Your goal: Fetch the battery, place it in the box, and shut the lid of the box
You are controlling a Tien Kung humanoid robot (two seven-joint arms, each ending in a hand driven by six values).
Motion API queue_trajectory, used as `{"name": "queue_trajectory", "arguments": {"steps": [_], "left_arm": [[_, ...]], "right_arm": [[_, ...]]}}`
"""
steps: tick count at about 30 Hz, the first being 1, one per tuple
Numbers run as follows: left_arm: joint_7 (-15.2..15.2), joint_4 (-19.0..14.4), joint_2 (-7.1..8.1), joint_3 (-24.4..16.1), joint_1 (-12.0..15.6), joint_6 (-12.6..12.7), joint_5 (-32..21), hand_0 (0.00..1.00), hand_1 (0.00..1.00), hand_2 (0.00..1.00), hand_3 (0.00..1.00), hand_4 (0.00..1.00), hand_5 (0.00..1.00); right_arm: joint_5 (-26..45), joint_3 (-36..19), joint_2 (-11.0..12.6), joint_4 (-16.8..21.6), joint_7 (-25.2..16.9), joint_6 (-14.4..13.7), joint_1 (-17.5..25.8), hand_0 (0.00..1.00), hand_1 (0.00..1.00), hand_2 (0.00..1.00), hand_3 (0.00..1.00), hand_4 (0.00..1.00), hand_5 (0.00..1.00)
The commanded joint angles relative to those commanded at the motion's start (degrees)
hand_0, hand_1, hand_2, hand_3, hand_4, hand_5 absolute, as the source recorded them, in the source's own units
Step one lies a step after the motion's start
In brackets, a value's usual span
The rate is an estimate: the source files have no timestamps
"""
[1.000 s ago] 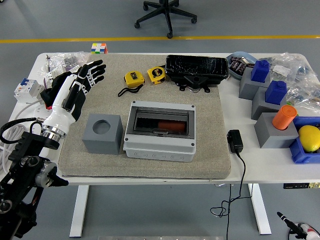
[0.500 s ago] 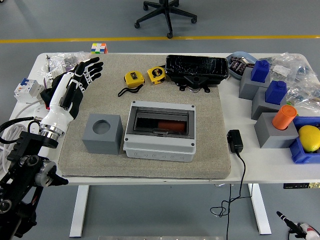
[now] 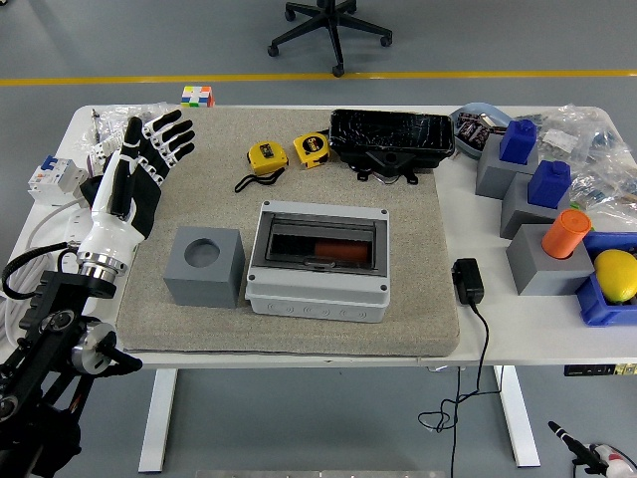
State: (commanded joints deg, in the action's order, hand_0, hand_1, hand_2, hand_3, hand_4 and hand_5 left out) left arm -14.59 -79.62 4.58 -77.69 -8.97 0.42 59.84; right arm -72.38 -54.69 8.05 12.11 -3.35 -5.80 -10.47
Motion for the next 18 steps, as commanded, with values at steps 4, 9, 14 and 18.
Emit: {"name": "queue_trajectory", "arguments": {"steps": [4, 9, 14, 18], "left_arm": [[0.29, -0.08, 0.11, -0.61, 0.08, -0.19, 1.14, 0.824, 0.811, 0.782, 0.781, 0.998, 0.998], [0.31, -0.16, -0.04, -0.92, 0.17, -0.66, 1.19, 0.837, 0.824, 0.793, 0.792, 0.998, 0.998], [0.30, -0.58, -0.17, -1.37, 0.29, -0.95, 1.64, 0.843, 0.847, 0.805, 0.798, 0.998, 0.998], [0.19, -0.70, -0.28, -2.03, 0.39, -1.09, 1.66, 0.842, 0.849, 0.808, 0.798, 0.998, 0.998]], "right_arm": [[0.24, 0.30, -0.09, 0.06, 0.00, -0.01, -0.03, 0.905, 0.885, 0.820, 0.861, 0.998, 0.998], [0.14, 0.15, -0.12, -0.01, 0.00, -0.05, 0.12, 0.905, 0.885, 0.821, 0.861, 0.998, 0.998], [-0.16, -0.32, -0.14, -0.01, -0.01, -0.03, -0.01, 0.905, 0.885, 0.820, 0.861, 0.998, 0.998], [-0.03, -0.29, -0.10, 0.07, -0.03, -0.03, -0.30, 0.905, 0.885, 0.821, 0.861, 0.998, 0.998]]}}
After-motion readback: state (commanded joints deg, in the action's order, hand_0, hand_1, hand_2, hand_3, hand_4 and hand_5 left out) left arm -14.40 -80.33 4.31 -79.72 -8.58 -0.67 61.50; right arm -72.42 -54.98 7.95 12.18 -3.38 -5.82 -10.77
